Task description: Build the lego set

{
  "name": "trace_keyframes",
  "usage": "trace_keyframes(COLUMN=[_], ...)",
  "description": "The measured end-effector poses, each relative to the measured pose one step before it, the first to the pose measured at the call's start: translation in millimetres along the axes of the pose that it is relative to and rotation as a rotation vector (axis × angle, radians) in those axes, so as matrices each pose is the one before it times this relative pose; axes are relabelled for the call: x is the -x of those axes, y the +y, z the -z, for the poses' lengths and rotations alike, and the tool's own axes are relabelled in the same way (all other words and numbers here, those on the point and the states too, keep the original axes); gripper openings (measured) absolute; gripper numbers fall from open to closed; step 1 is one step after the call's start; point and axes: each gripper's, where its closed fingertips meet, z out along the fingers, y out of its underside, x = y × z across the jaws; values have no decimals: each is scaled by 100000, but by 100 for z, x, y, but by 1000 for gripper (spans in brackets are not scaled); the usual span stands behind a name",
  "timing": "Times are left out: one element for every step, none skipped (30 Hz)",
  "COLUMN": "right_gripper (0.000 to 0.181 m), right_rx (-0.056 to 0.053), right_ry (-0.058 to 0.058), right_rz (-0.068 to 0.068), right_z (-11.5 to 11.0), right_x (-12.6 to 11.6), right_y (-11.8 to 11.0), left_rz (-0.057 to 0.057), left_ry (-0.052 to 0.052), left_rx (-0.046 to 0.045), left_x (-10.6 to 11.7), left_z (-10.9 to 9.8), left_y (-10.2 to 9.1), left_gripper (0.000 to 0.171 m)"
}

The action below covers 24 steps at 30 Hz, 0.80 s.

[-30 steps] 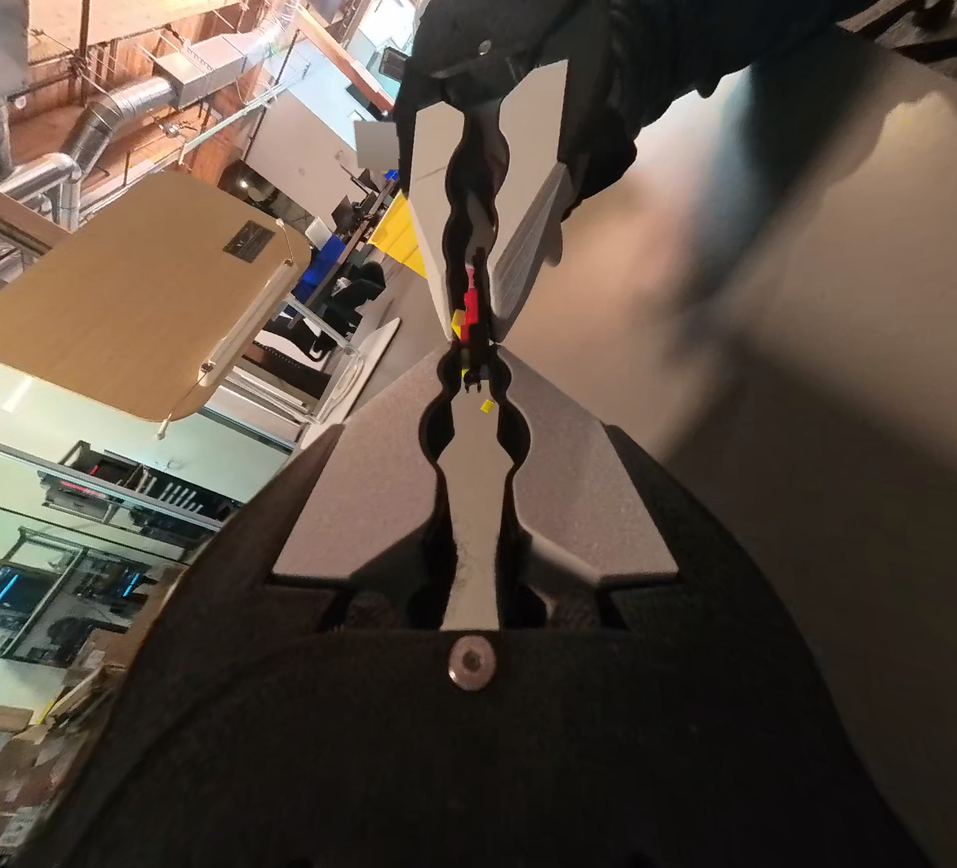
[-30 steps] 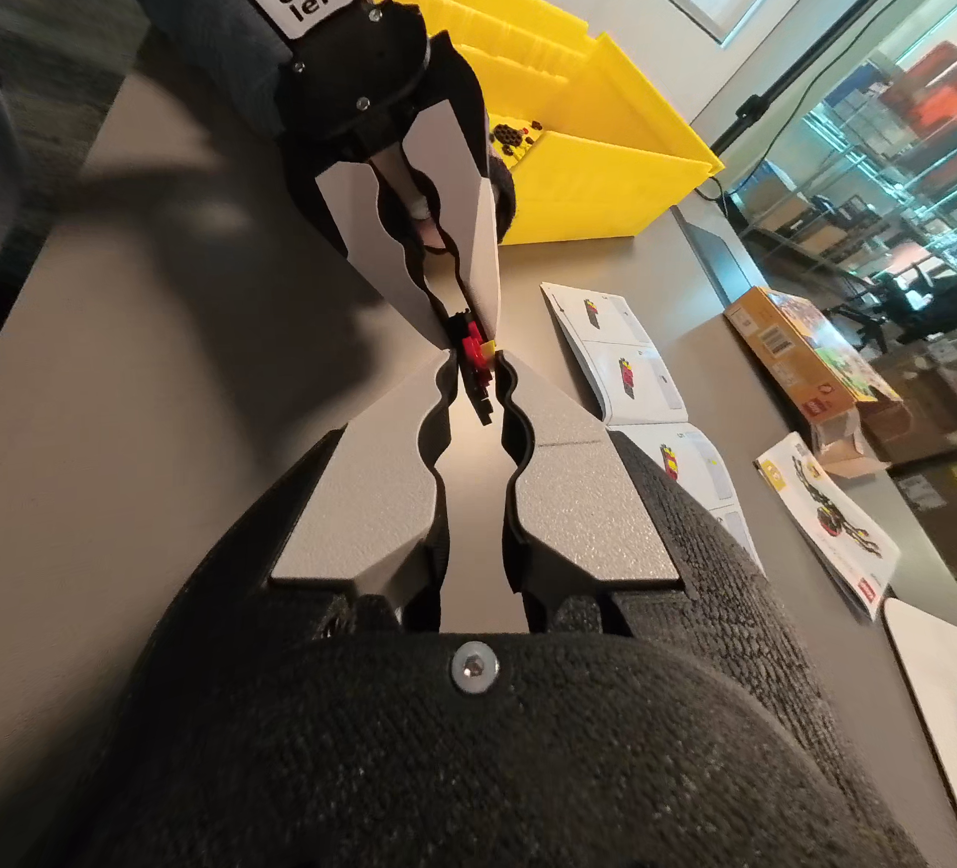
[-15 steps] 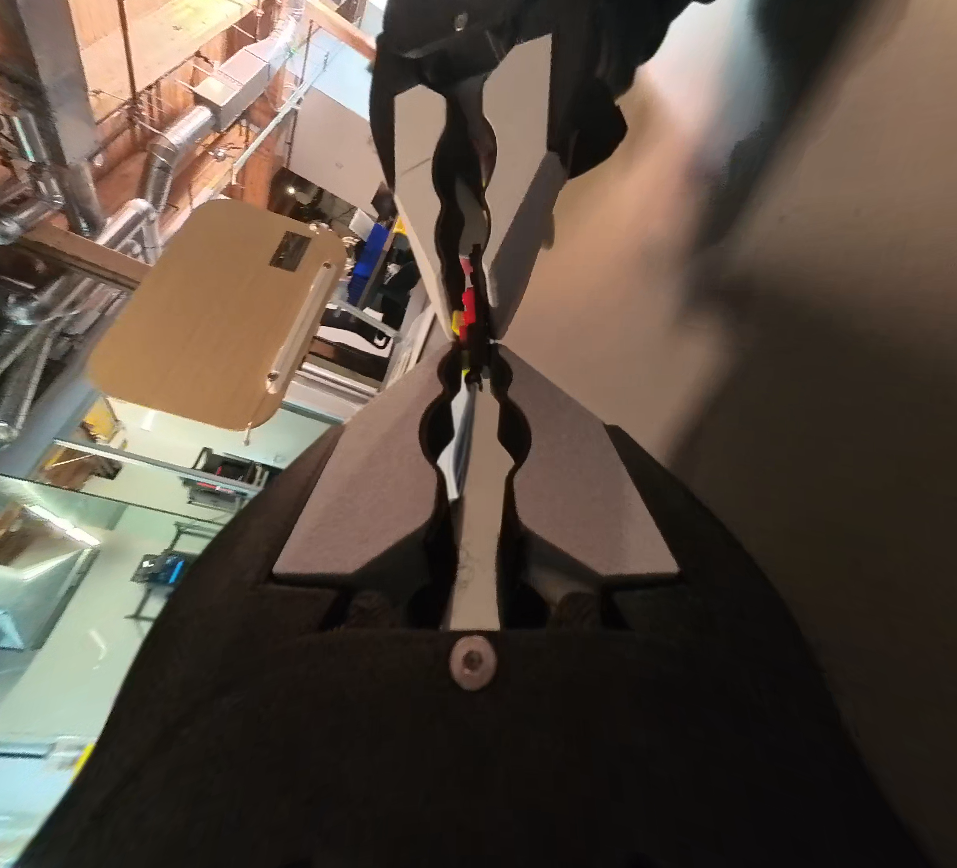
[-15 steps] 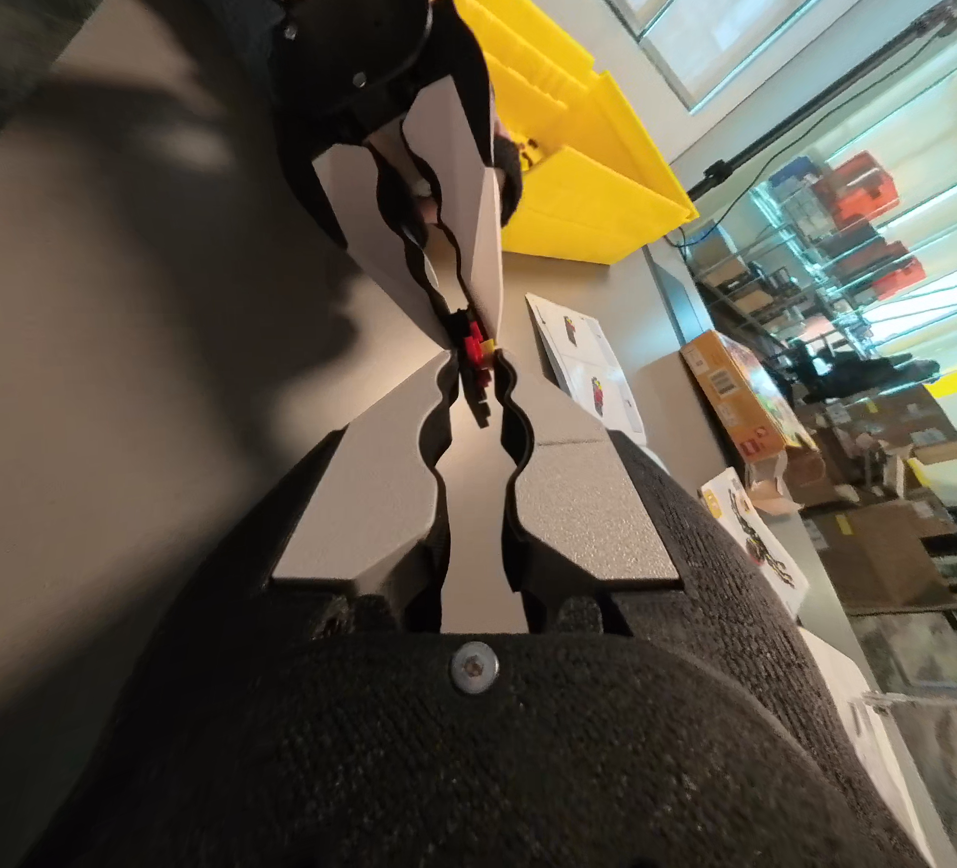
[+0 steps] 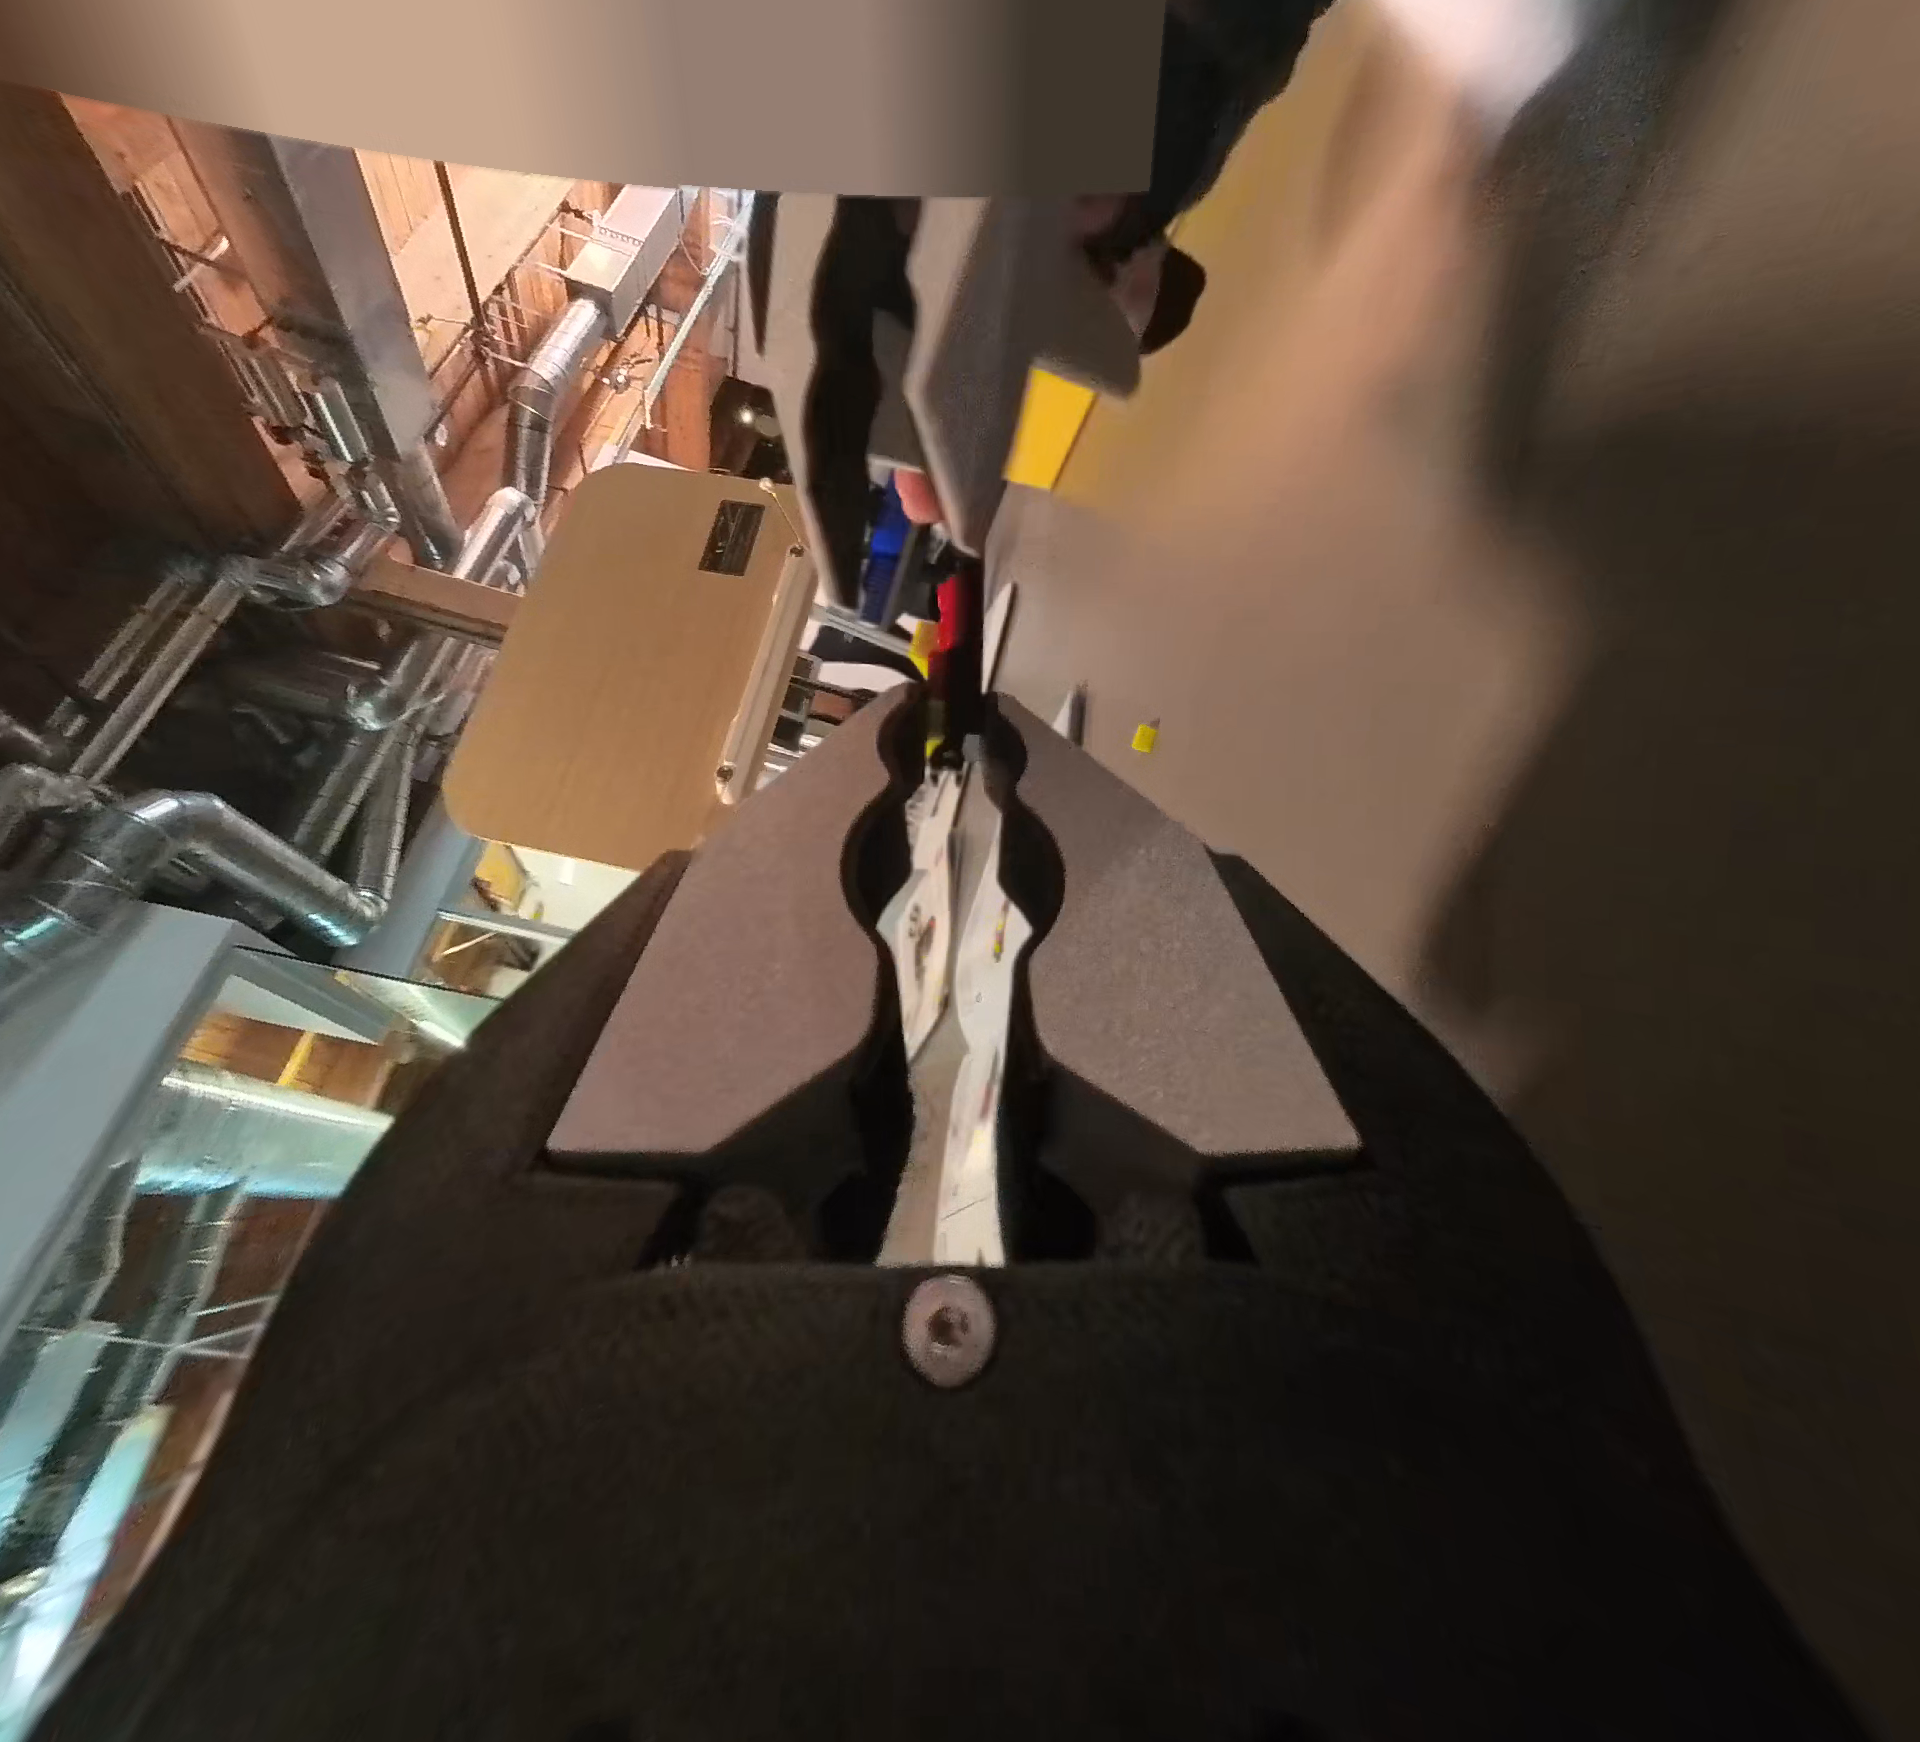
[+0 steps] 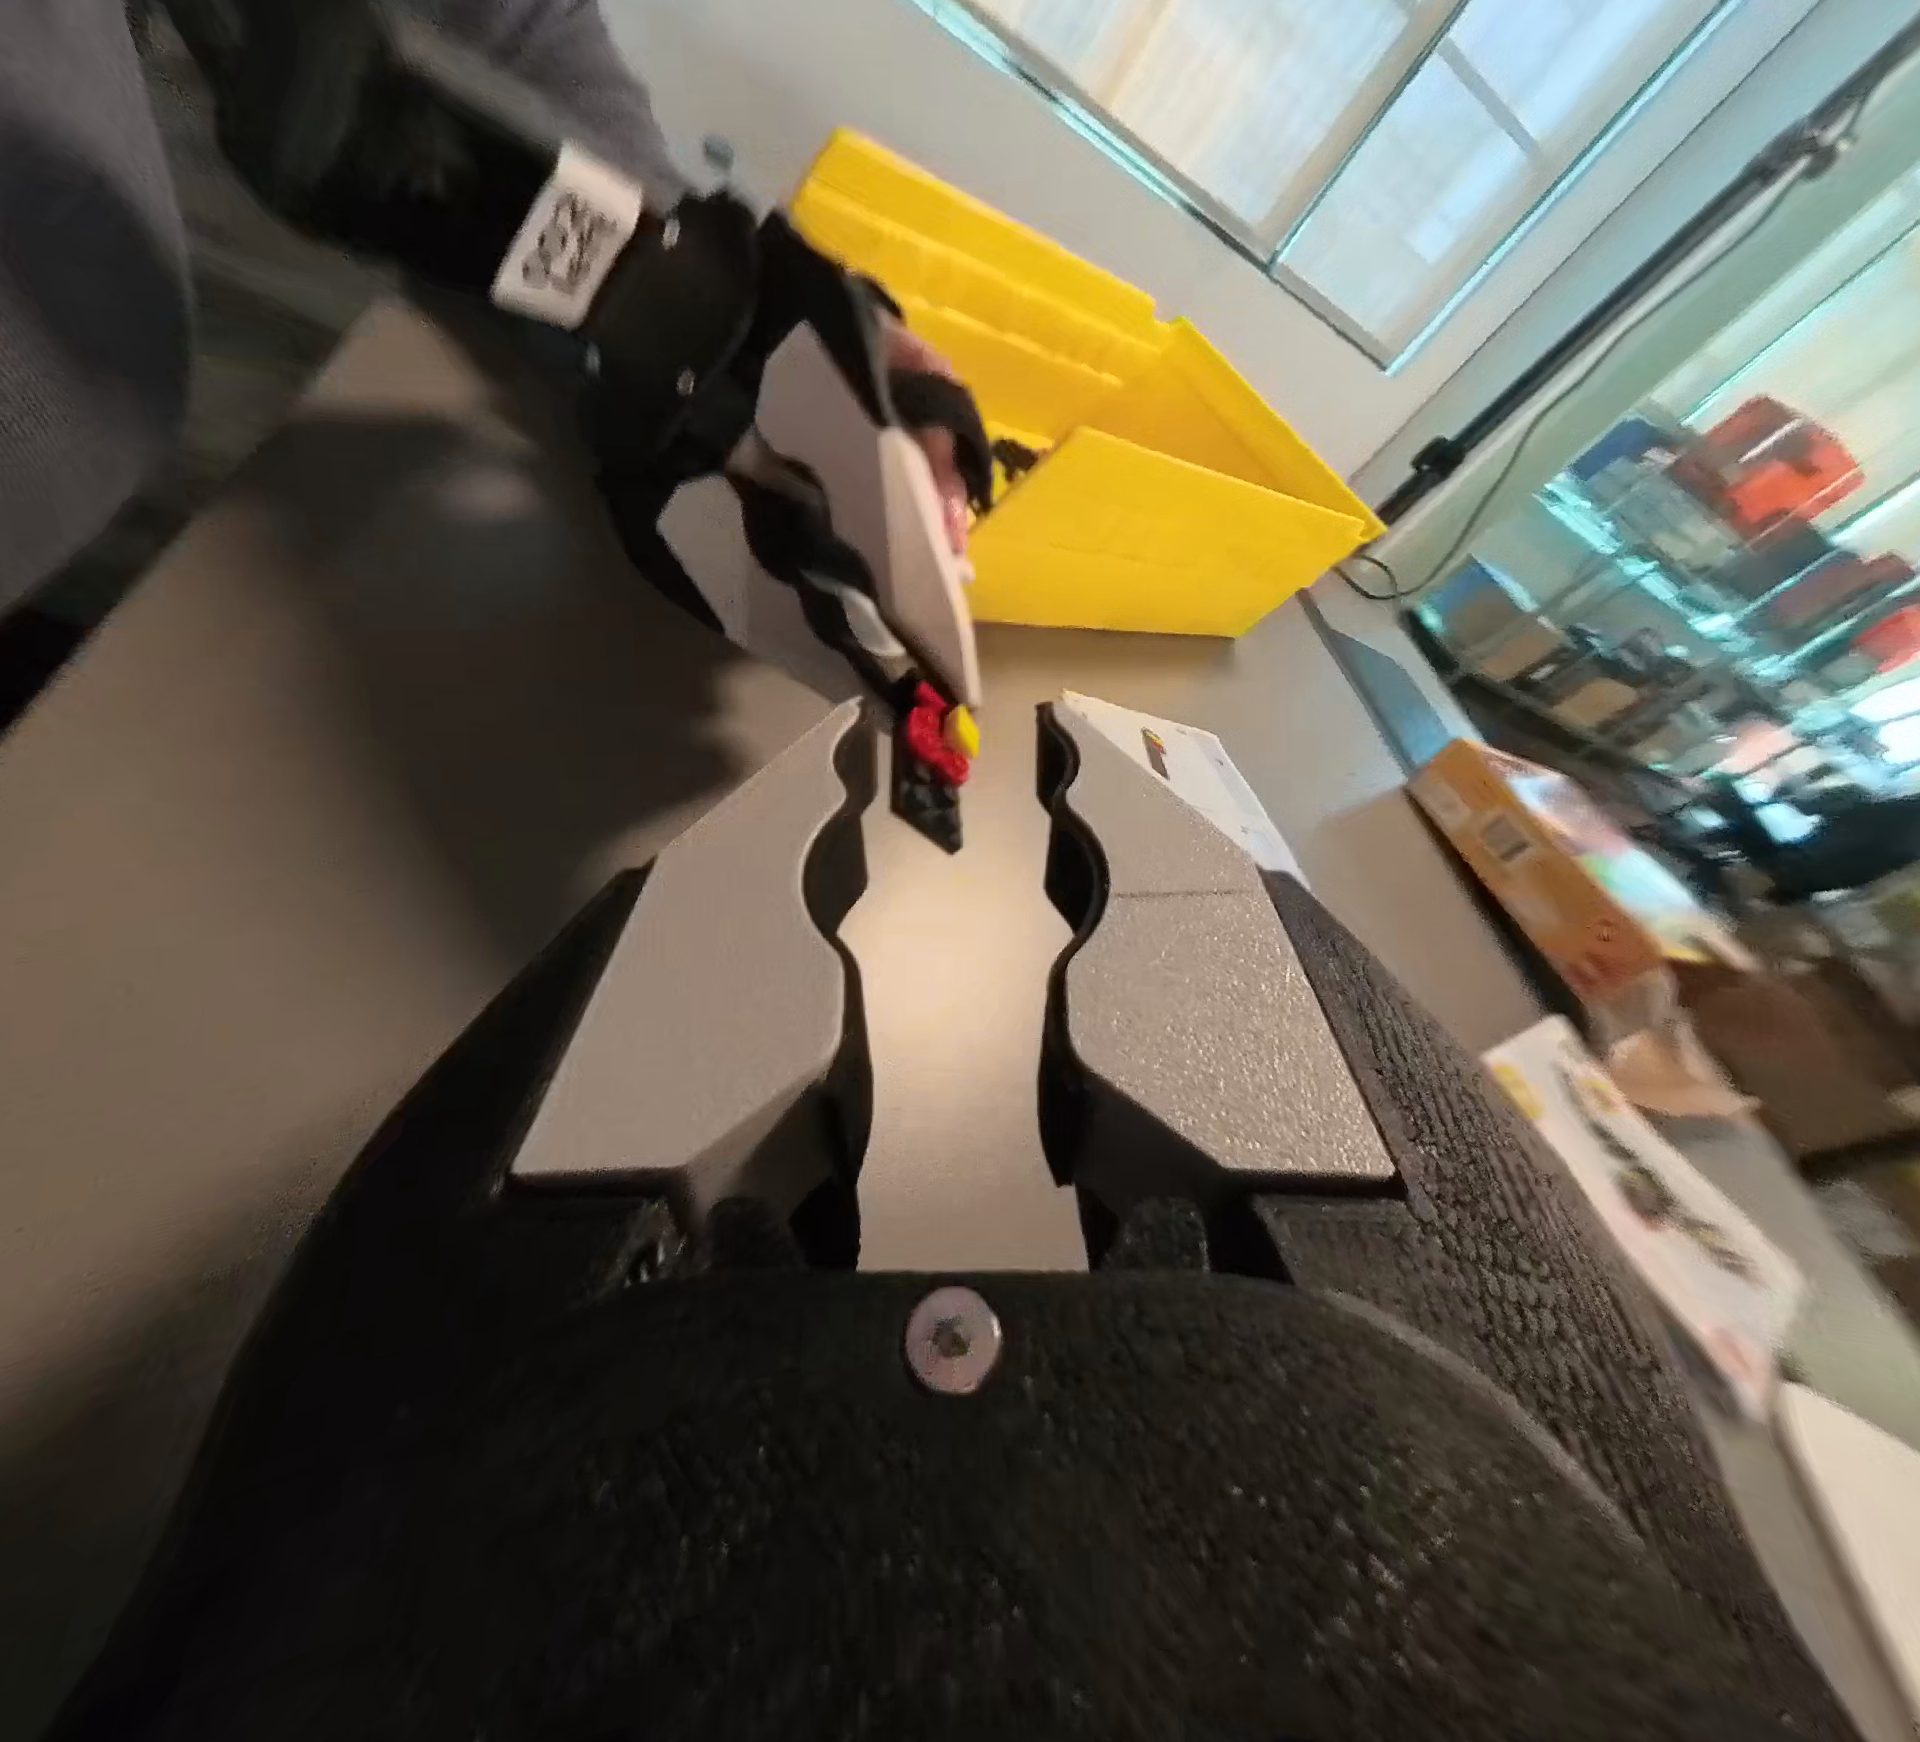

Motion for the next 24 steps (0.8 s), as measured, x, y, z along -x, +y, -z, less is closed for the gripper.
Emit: trace_keyframes(right_gripper=[28,26,24,24,24,21,20,18,15,13,12,12,12,12,12,12,12,12,11,11,9,6,5,5], right_rx=[-2799,-1313,275,1370,1682,2194,2400,1590,998,512,489,615,607,330,166,369,257,-18,88,6,75,19,130,278], right_ry=[-1558,-2303,-2296,-1493,-1462,-823,-1106,-1204,52,137,-34,218,-376,-497,-627,-600,-550,-574,-470,-254,-259,-379,-96,-286], right_rz=[-7666,-8480,-7670,-5644,-3854,-3278,-2439,-1914,-1824,-1249,-1101,-1006,-759,-652,-511,-437,-234,-302,-373,-78,145,171,209,108], right_z=[264,124,-30,-138,-201,-237,-246,-191,-146,-63,-14,-14,-10,-35,-48,-60,-52,-38,-15,18,-1,-14,-39,-29], right_x=[-304,-173,-55,-30,97,60,120,155,-55,-76,-72,-117,-7,21,60,64,67,83,45,15,26,60,18,32], right_y=[-322,-142,97,280,341,413,417,312,199,127,105,119,125,83,69,99,77,28,26,7,29,29,44,86], left_rz=[-3012,-3439,-3616,-3236,-2539,-1908,-1653,-1408,-1022,-567,-141,35,-40,-135,-150,-292,-357,-206,-74,2,105,252,377,294], left_ry=[-636,-525,-352,-186,171,149,37,99,95,-44,-60,104,45,-53,39,-35,59,195,159,-5,30,176,321,579], left_rx=[456,337,605,680,290,20,70,63,-100,-121,-80,-57,-5,-92,-139,-149,37,-185,-127,38,47,321,95,-122], left_x=[-58,-101,-159,-193,-202,-154,-102,-104,-96,-48,-4,-17,-24,-4,-27,-27,-35,-54,-38,0,-2,-21,-39,-81], left_z=[-3,-11,-34,-56,-41,-17,-3,-8,4,-7,7,4,-6,10,3,2,-7,12,1,-3,-19,-17,-19,-10], left_y=[18,-31,-39,-36,-76,-92,-81,-59,-55,-59,-43,-14,-7,-23,-51,-51,-21,-41,-36,-3,10,74,43,-5], left_gripper=[9,9,9,9,10,10,10,10,10,9,9,9,9,9,9,9,9,9,9,9,9,10,9,9])
